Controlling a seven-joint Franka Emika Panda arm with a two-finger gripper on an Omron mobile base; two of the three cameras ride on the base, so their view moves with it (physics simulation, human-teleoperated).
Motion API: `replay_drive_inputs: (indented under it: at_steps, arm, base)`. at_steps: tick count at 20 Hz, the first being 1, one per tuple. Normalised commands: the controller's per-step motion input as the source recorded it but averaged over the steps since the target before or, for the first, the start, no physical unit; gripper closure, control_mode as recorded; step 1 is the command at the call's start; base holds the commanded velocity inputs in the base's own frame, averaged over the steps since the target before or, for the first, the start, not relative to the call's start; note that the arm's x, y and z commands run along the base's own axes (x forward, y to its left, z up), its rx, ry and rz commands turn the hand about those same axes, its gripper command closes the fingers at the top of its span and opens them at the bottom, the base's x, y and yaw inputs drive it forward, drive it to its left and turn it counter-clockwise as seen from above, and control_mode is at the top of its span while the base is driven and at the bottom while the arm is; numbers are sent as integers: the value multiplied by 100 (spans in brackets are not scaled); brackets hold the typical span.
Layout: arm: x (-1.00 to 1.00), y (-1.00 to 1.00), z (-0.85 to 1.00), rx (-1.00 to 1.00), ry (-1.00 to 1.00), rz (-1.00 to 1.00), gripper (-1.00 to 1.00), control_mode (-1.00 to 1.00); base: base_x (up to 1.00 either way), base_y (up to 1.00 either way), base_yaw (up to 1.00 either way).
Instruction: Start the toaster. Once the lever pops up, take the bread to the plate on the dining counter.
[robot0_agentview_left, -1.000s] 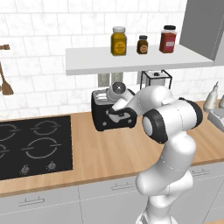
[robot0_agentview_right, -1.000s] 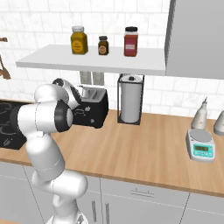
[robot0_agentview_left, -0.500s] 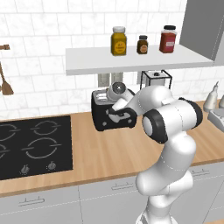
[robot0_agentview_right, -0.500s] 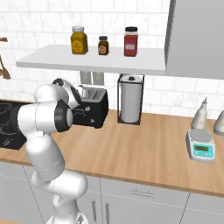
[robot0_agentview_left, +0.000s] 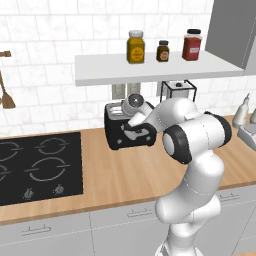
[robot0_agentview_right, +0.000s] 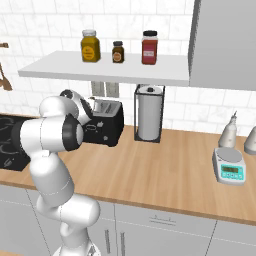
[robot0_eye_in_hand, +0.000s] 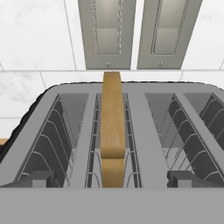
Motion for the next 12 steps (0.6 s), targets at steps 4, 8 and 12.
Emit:
replay_drive_inputs:
  at_steps: [4,8,12]
  arm:
    - [0,0,0,0,0,0,-100,-100]
    - [0,0,0,0,0,0,-100,-100]
    - [0,0,0,0,0,0,-100,-100]
  base:
    - [0,0,0]
    - [0,0,0]
    - [0,0,0]
